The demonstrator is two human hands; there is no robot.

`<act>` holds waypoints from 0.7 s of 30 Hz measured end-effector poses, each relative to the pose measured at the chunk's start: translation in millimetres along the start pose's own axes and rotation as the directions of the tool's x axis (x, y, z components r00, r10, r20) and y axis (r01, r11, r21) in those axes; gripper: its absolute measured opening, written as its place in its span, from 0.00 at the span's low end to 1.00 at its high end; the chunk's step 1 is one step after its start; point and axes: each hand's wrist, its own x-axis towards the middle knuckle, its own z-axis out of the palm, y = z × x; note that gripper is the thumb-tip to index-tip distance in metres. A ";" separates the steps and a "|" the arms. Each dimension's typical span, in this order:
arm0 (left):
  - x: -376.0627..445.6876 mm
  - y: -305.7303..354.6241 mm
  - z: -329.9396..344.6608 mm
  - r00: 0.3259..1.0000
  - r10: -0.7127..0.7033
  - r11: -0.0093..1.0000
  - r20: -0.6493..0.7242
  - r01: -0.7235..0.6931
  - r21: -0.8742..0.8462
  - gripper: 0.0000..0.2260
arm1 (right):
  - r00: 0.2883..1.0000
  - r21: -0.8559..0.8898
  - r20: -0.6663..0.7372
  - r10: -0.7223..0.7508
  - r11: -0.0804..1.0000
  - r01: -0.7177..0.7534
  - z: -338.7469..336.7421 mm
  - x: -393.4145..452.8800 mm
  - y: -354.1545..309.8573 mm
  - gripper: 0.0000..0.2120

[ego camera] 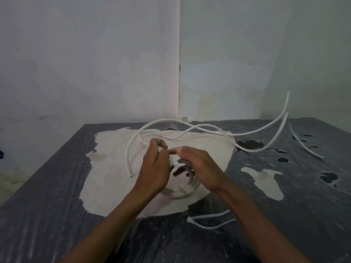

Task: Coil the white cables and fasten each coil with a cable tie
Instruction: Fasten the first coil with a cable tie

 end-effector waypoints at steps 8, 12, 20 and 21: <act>4.5 -3.6 2.8 0.982 -0.138 0.986 -0.125 0.125 -0.108 0.07 | 0.965 -0.027 -0.219 -0.147 0.989 0.144 26.2 14.2 27.5 0.11; 5.9 0.4 4.9 0.994 -0.077 0.986 -0.077 0.064 -0.151 0.03 | 0.915 0.052 -0.364 -0.174 0.977 0.207 28.4 12.7 34.8 0.16; -8.6 -10.2 -2.8 0.966 0.251 0.967 0.064 -0.247 -0.056 0.09 | 0.854 -0.092 -0.431 -0.290 0.956 0.279 31.3 9.4 39.4 0.11; -9.9 -12.6 -2.7 0.956 0.282 0.959 0.084 -0.281 -0.023 0.10 | 0.855 -0.084 -0.435 -0.283 0.958 0.274 30.3 10.0 42.0 0.12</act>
